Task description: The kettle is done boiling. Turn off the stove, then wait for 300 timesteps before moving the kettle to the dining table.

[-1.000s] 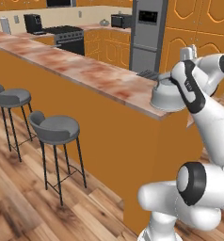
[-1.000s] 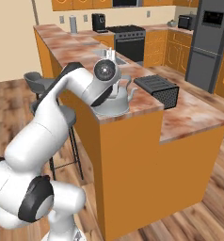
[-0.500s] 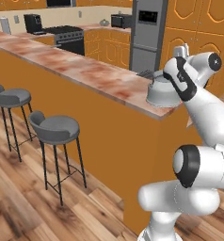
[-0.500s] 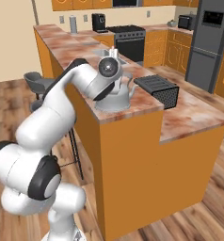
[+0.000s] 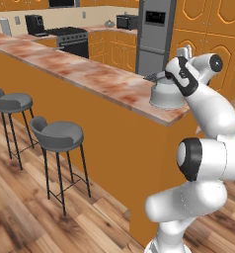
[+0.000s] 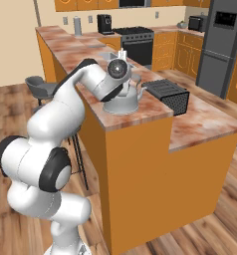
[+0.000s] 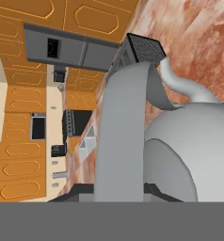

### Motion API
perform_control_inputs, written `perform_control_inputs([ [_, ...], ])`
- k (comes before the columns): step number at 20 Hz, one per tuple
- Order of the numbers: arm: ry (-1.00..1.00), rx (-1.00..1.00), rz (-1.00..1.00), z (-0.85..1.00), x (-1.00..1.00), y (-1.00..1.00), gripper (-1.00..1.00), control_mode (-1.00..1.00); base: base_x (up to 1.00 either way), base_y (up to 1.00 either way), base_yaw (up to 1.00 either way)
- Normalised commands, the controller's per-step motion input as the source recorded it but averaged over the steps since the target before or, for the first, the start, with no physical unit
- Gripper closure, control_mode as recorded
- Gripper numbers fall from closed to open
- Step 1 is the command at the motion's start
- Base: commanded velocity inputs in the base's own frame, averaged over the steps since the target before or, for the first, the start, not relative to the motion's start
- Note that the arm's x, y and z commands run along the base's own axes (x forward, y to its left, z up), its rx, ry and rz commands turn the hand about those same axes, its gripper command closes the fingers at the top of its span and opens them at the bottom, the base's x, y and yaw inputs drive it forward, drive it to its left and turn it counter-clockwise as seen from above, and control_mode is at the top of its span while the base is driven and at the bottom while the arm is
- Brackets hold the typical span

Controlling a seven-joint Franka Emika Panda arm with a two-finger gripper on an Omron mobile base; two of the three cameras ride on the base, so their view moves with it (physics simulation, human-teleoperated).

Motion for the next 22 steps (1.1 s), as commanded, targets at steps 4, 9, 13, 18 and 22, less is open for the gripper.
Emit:
perform_control_inputs([
  [4,-0.01,0.02,0.0,-0.02,0.39,0.0,1.0,-1.0,0.0,0.0,0.0],
  [9,-0.02,0.02,0.0,-0.09,0.31,-0.01,1.0,-1.0,0.0,0.0,0.0],
  [13,-0.01,0.01,0.0,-0.16,0.33,0.0,1.0,-1.0,0.0,0.0,0.0],
  [18,0.0,0.0,0.0,-0.14,0.36,0.0,1.0,-1.0,0.0,0.0,0.0],
  [22,0.0,0.0,0.0,-0.04,0.34,-0.01,1.0,-1.0,0.0,0.0,0.0],
])
